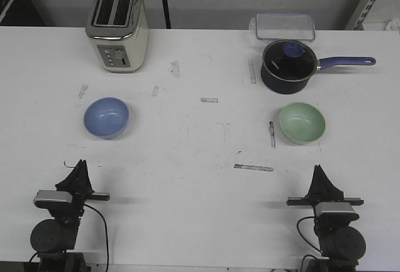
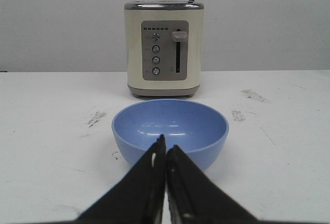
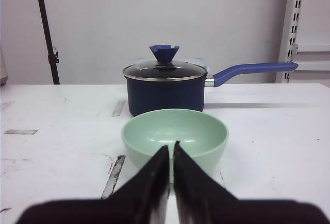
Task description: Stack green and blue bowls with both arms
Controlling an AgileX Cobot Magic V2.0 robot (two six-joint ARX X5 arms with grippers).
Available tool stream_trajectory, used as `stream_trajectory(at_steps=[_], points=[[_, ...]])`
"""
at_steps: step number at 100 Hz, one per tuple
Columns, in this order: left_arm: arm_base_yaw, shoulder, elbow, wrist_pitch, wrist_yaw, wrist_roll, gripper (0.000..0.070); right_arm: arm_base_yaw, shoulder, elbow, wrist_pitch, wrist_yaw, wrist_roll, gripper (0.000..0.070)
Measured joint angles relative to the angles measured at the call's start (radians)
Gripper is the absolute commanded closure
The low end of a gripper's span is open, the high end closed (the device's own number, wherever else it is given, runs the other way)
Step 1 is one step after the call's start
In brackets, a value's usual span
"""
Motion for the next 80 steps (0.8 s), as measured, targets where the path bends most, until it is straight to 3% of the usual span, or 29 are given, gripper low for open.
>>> stream_trajectory(at_steps=[46,80], points=[[0.0,0.0,0.0,0.0,0.0,0.0,0.0698,0.0,0.0,0.008,0.0,0.0,-0.001,0.0694],[0.0,0.0,0.0,0.0,0.0,0.0,0.0698,0.0,0.109,0.243,-0.244,0.002,-0.09,0.0694]])
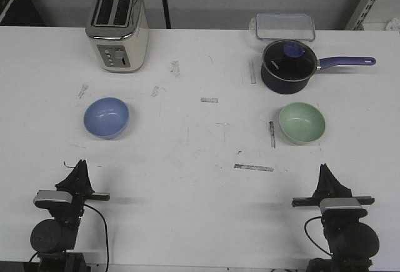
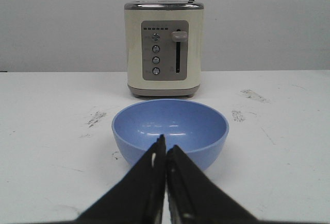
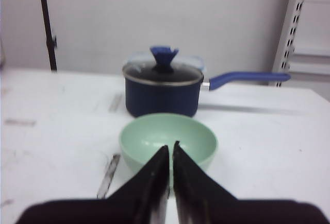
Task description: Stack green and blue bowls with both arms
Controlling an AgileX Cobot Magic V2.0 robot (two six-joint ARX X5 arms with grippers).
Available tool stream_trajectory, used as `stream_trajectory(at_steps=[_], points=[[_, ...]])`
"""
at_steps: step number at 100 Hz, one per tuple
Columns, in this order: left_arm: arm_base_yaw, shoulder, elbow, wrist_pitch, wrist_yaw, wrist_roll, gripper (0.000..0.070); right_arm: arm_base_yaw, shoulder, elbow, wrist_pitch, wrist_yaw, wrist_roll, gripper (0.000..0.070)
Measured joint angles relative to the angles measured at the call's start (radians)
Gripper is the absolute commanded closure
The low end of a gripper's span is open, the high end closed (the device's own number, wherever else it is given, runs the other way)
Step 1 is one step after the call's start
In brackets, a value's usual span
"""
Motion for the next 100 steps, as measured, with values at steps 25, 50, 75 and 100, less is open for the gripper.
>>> stream_trajectory(at_steps=[25,50,75,100], points=[[0.0,0.0,0.0,0.0,0.0,0.0,0.0698,0.0,0.254,0.197,-0.114,0.002,-0.019,0.0694],[0.0,0.0,0.0,0.0,0.0,0.0,0.0698,0.0,0.587,0.417,-0.227,0.003,0.029,0.0694],[0.0,0.0,0.0,0.0,0.0,0.0,0.0698,0.0,0.853,0.658,-0.313,0.0,0.125,0.0694],[0.0,0.0,0.0,0.0,0.0,0.0,0.0698,-0.018,1.085,0.934,-0.534,-0.003,0.198,0.0694]])
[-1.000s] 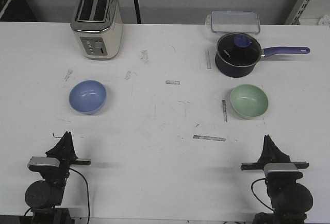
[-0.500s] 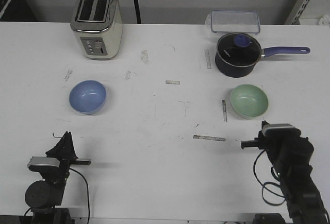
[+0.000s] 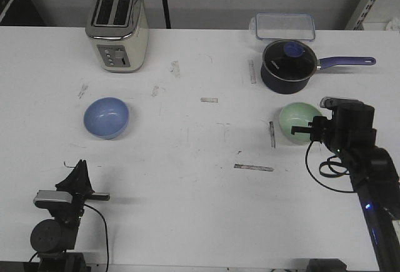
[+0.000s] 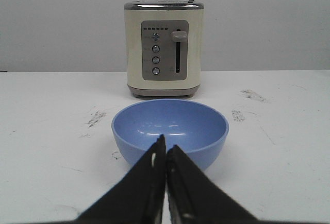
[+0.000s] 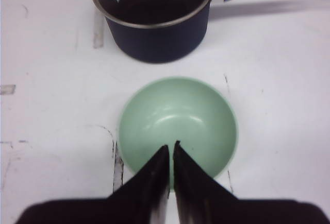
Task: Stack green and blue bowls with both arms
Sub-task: 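Reach the right gripper to the pale green bowl rim and grasp it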
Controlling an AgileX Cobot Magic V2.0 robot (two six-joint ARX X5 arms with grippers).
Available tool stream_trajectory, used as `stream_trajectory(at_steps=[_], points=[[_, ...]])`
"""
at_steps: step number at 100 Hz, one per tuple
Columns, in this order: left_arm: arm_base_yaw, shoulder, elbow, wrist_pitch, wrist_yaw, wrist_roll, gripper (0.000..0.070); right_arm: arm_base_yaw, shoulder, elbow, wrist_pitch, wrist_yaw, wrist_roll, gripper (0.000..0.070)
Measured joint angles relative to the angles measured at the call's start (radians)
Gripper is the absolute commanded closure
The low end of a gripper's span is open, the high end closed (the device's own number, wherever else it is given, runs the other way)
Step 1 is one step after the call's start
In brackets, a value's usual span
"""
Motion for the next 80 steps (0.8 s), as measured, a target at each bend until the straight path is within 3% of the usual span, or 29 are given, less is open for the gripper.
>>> stream_trajectory(at_steps=[20,34,40,51,56,65,80], points=[[0.0,0.0,0.0,0.0,0.0,0.0,0.0698,-0.091,0.173,0.158,-0.145,-0.005,0.024,0.0691],[0.0,0.0,0.0,0.0,0.0,0.0,0.0698,-0.161,0.277,0.24,-0.202,-0.081,0.035,0.0677],[0.0,0.0,0.0,0.0,0.0,0.0,0.0698,-0.184,0.312,0.256,-0.2,-0.124,0.035,0.0613],[0.0,0.0,0.0,0.0,0.0,0.0,0.0698,-0.211,0.366,0.261,-0.201,-0.191,0.035,0.0389],[0.0,0.0,0.0,0.0,0.0,0.0,0.0698,-0.222,0.389,0.261,-0.202,-0.211,0.034,0.0321],[0.0,0.0,0.0,0.0,0.0,0.0,0.0698,-0.239,0.424,0.261,-0.203,-0.221,0.027,0.0274],[0.0,0.0,0.0,0.0,0.0,0.0,0.0698,-0.254,0.47,0.261,-0.198,-0.229,0.02,0.0272]])
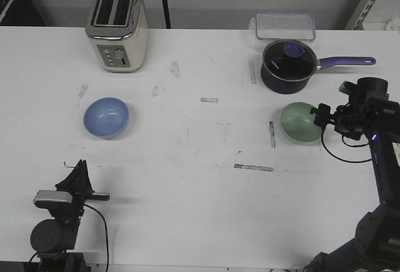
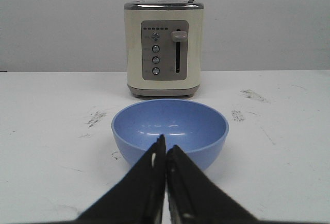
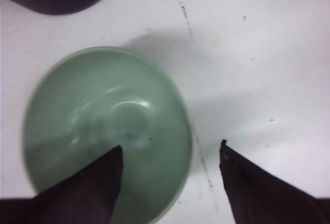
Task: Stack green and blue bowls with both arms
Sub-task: 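Reach the right gripper to the pale green bowl rim and grasp it, then slide the green bowl with the right gripper toward the table center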
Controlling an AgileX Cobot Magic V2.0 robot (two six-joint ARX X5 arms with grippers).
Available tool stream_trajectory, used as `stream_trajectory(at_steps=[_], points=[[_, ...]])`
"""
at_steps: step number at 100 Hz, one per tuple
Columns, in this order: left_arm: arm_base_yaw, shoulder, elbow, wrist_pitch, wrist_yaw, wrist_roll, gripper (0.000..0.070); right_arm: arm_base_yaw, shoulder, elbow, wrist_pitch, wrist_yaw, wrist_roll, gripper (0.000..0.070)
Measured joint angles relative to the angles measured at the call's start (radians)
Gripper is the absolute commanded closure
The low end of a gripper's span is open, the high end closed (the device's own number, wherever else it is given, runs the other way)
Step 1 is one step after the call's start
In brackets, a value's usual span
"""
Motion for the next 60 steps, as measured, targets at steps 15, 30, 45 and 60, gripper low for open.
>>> stream_trajectory(at_steps=[15,30,45,60], points=[[0.0,0.0,0.0,0.0,0.0,0.0,0.0698,-0.006,0.048,0.0,0.006,-0.001,-0.006,0.0273],[0.0,0.0,0.0,0.0,0.0,0.0,0.0698,-0.004,0.101,0.0,0.032,-0.002,-0.013,0.0286],[0.0,0.0,0.0,0.0,0.0,0.0,0.0698,-0.002,0.113,0.0,0.05,-0.007,-0.013,0.042],[0.0,0.0,0.0,0.0,0.0,0.0,0.0698,-0.002,0.113,0.0,0.05,-0.007,-0.013,0.0536]])
